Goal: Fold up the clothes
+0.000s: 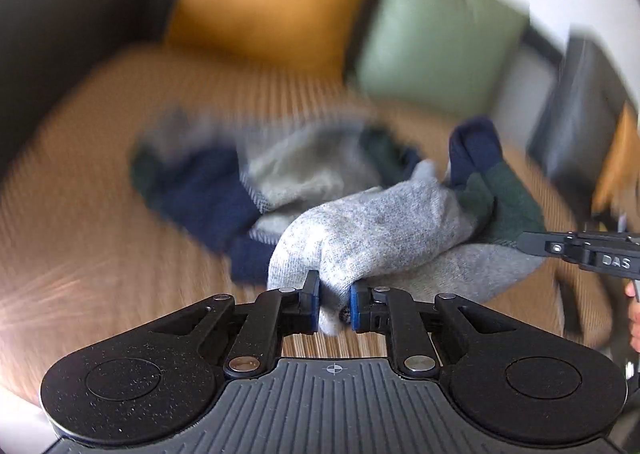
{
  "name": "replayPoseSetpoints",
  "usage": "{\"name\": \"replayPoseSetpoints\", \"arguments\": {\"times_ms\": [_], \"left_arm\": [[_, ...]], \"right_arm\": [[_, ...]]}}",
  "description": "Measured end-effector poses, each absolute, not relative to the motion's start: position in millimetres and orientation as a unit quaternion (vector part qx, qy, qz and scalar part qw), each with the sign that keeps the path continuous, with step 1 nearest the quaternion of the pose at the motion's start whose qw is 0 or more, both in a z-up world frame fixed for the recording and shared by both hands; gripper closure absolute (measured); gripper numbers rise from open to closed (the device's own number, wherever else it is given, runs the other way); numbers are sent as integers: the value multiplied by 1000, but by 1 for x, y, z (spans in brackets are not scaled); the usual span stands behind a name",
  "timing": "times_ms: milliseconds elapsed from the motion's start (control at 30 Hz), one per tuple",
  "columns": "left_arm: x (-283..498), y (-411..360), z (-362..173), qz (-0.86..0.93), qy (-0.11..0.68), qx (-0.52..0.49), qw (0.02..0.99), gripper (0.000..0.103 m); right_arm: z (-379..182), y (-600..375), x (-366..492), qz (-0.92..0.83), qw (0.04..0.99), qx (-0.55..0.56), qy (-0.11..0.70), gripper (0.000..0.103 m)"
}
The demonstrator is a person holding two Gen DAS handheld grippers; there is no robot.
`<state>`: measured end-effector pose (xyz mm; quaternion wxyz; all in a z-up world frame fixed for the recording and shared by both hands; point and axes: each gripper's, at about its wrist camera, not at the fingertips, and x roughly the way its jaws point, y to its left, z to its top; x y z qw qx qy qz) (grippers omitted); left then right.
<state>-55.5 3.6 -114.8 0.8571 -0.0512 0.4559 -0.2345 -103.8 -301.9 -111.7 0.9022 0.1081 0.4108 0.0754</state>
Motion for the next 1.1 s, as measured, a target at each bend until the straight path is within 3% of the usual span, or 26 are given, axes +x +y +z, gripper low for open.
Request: {"name": "replayPoseSetpoints", "arguments": {"times_ms": [67,233,267,333,400,500,600,667,767,933,1100], "left_arm": [[-77,-8,-145,-230,490,-37,840,92],[-89,-3,-149,-219,489,-19,844,91],[-85,0,-147,-218,489,-20,844,71],[-85,7,-138,-217,488,-16,845,63],[-89,8,-123,-221,482,-10,848,60],[-98,11,-96,-227,462,8,857,54],[-91,2,-67,-240,425,23,872,49],[-80,-12,-48,-249,396,30,883,36],[-48,-50,-34,-267,354,61,894,26],[13,-124,-37,-339,312,123,879,21],[76,-185,-67,-382,352,168,838,21]], "right_arm": [[-156,-306,-129,46,878,137,457,93],[-203,-300,-161,20,855,199,478,91],[-204,-297,-162,19,854,205,477,91],[-203,-292,-163,17,855,209,474,87],[-198,-294,-163,19,856,212,471,69],[-182,-308,-177,14,867,218,448,54],[-164,-331,-194,0,878,228,420,53],[-156,-344,-196,-22,887,232,398,50],[-150,-363,-194,-58,894,234,376,46],[-156,-392,-187,-97,892,243,369,46],[-171,-410,-181,-114,883,255,377,45]]}}
